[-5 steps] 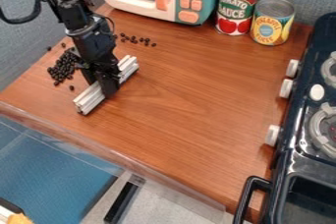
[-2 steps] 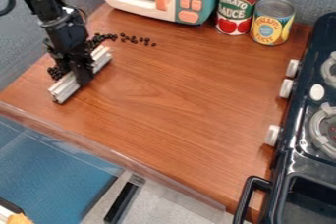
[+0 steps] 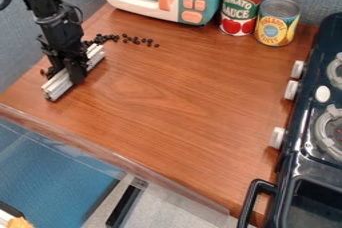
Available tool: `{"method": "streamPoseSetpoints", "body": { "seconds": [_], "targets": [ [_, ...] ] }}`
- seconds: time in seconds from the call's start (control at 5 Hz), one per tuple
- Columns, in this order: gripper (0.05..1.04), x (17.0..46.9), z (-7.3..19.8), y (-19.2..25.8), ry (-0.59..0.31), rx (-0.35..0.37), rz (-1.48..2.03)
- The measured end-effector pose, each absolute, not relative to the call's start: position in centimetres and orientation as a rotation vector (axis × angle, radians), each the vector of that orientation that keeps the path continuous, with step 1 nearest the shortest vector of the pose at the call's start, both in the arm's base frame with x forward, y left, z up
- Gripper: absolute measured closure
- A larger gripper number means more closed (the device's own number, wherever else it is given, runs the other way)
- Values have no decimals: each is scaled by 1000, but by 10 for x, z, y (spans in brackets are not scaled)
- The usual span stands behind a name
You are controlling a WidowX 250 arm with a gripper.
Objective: Sweep into pile
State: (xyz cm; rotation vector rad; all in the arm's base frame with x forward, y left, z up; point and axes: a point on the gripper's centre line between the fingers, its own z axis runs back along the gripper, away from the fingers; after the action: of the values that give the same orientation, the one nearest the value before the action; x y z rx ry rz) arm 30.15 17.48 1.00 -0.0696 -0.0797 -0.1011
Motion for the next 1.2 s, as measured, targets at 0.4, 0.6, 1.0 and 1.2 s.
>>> {"method": "streamPoseSetpoints", "body": {
  "seconds": [0.4, 0.6, 1.0, 1.2],
  "targets": [
    [677, 309, 55, 112, -135, -187, -153],
    [677, 313, 74, 87, -161, -240, -163],
    [677, 334, 44, 62, -21, -146, -110],
    [677, 351, 25, 70, 38, -104, -55]
  ]
}}
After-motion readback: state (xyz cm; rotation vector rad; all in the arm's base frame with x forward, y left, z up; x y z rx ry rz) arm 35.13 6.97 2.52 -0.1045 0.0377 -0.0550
